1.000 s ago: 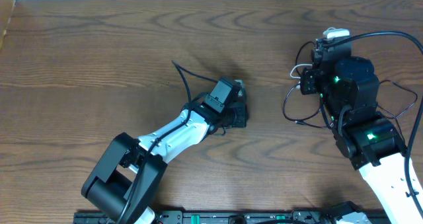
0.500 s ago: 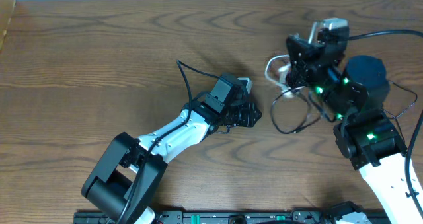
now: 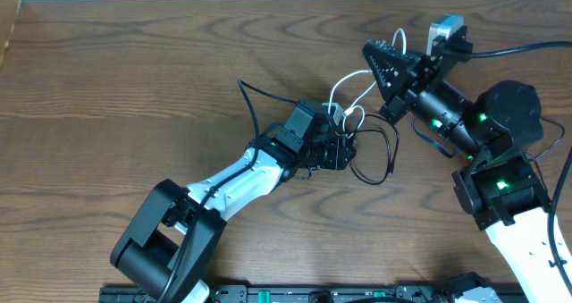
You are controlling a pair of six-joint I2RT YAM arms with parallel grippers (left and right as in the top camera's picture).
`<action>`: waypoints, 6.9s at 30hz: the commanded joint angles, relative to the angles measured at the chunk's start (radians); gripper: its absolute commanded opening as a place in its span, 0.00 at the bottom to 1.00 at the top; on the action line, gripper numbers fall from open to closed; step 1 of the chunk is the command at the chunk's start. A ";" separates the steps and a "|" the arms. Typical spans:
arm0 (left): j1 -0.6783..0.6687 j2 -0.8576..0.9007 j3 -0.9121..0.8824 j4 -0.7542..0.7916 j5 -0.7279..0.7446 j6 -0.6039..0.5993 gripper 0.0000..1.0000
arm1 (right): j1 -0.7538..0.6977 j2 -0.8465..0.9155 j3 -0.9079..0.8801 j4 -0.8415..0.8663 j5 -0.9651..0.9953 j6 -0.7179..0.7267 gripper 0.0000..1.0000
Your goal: Untangle cables
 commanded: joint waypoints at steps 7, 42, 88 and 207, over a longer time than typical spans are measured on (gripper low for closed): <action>0.002 0.005 0.000 0.050 0.010 -0.102 0.50 | 0.004 -0.005 0.008 0.039 -0.012 0.053 0.01; -0.093 0.005 0.000 -0.343 -0.546 -0.096 0.07 | -0.174 0.005 0.008 -0.586 0.776 0.029 0.01; 0.273 -0.301 -0.001 -0.552 -0.450 -0.035 0.08 | -0.987 0.119 0.008 -0.155 0.077 0.074 0.01; 0.076 -0.172 0.005 -0.520 -0.228 0.050 0.28 | -0.673 0.059 0.179 -0.429 0.847 -0.247 0.01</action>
